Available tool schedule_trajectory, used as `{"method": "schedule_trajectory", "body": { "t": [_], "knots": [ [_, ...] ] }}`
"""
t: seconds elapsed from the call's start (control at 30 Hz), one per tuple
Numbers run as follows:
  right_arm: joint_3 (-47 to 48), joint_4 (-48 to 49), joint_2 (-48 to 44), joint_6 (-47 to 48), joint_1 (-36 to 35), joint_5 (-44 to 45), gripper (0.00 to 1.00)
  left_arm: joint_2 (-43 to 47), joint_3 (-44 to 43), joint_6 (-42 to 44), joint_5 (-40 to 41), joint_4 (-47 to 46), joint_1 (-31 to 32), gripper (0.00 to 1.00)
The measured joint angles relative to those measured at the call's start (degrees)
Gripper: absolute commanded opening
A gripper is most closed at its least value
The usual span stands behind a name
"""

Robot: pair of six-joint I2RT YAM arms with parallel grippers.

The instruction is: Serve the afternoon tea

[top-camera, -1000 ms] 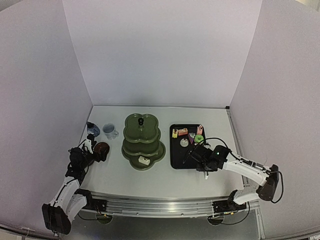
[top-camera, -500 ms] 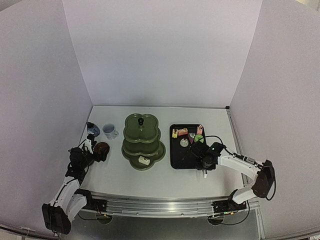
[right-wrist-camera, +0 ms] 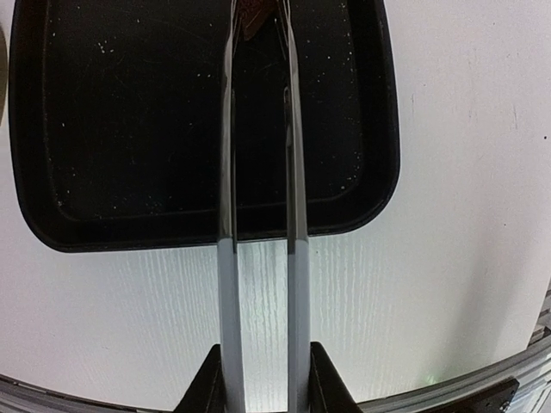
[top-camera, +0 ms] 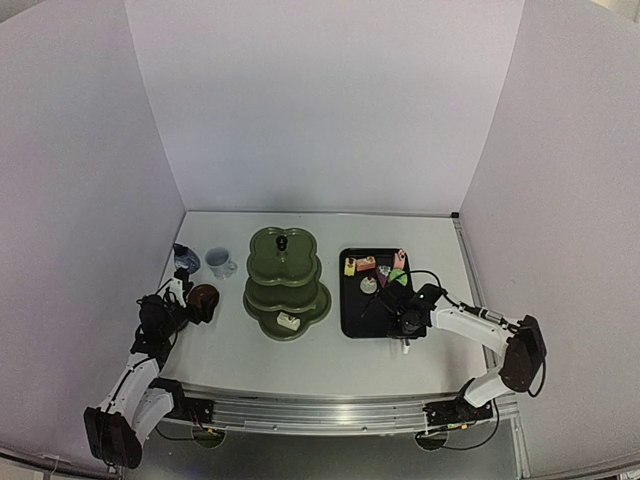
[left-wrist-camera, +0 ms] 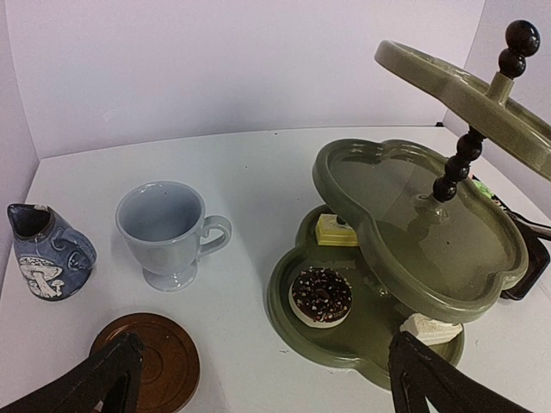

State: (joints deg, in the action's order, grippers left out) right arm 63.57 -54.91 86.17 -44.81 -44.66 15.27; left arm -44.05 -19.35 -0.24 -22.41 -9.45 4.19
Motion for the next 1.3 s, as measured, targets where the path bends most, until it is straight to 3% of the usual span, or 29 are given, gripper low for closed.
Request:
{"method": "schedule_trajectory", "body": {
  "t": [0.1, 0.4, 0.77, 1.0, 1.3],
  "knots": [
    [-0.2, 0.2, -0.2, -0.1, 0.0, 0.0, 0.0, 0.0, 0.0, 0.0, 0.0, 0.0, 0.0, 1.0],
    [-0.6, -2.7, -3.2, -0.8, -0.2, 0.0, 0.0, 0.0, 0.0, 0.0, 0.0, 0.0, 0.0, 1.0],
    [9.7, -12.8, -5.1, 0.6, -5.0, 2.2, 0.0, 0.0, 0.0, 0.0, 0.0, 0.0, 0.0, 1.0],
    [22.0, -14.7, -3.2, 11.3, -7.9, 3.0, 0.0, -0.3, 0.0, 0.0, -0.6, 0.0, 0.0, 1.0],
    [36.8, -12.5, 9.9, 26.0, -4.4, -1.7, 0.0, -0.4, 0.0, 0.0, -1.5, 0.0, 0.0, 1.0]
  ]
}}
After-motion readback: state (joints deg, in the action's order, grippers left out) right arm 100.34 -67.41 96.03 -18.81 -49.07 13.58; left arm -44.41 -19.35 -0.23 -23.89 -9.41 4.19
